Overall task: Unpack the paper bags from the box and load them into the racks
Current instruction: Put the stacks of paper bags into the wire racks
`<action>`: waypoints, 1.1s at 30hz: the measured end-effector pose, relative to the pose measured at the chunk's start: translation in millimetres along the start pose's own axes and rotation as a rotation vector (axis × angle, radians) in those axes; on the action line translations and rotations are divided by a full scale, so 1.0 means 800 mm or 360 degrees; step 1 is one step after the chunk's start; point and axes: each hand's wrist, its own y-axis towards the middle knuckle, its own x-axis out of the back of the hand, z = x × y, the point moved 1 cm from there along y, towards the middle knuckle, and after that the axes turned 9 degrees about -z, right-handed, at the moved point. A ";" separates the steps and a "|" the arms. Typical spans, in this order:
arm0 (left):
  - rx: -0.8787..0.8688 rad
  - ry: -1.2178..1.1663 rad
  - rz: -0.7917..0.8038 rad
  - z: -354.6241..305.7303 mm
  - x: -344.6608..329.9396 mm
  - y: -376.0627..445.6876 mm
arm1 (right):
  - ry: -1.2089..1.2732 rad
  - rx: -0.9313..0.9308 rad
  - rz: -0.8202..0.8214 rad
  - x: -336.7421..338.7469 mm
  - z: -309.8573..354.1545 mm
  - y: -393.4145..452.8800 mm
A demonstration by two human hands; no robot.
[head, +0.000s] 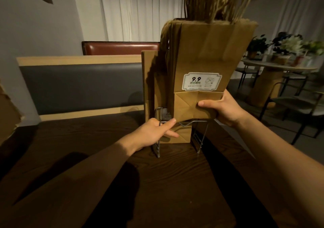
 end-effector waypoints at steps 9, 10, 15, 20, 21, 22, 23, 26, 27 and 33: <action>-0.0294 -0.0327 -0.0683 -0.019 -0.018 -0.007 | 0.0132 0.0046 -0.0048 -0.008 -0.016 -0.001; -0.0276 -0.0277 -0.0710 -0.018 -0.019 -0.006 | 0.0133 0.0049 -0.0048 -0.010 -0.018 -0.001; -0.0177 -0.0177 -0.0626 -0.017 -0.016 -0.003 | 0.0076 0.0060 0.0013 -0.014 -0.014 0.011; -0.0007 -0.0203 -0.0377 -0.022 -0.009 0.001 | -0.0072 0.0027 0.0224 -0.014 -0.006 0.023; -0.0005 -0.0207 -0.0337 -0.020 -0.007 0.000 | -0.0072 0.0026 0.0239 -0.018 -0.006 0.022; -0.0008 -0.0219 -0.0297 -0.019 -0.006 -0.002 | -0.0059 0.0021 0.0248 -0.021 -0.007 0.019; -0.0027 -0.0203 -0.0260 -0.017 -0.004 -0.004 | -0.0031 0.0008 0.0263 -0.026 -0.009 0.015; -0.0095 0.0068 -0.0281 0.000 0.009 -0.007 | 0.0095 -0.0053 0.0286 -0.035 -0.022 0.002; -0.0086 0.0133 -0.0306 0.007 0.016 -0.008 | 0.0136 -0.0068 0.0264 -0.035 -0.027 0.000; 0.0205 -0.0180 0.0072 0.016 0.028 -0.006 | 0.0375 -0.0300 0.0294 -0.026 -0.048 0.000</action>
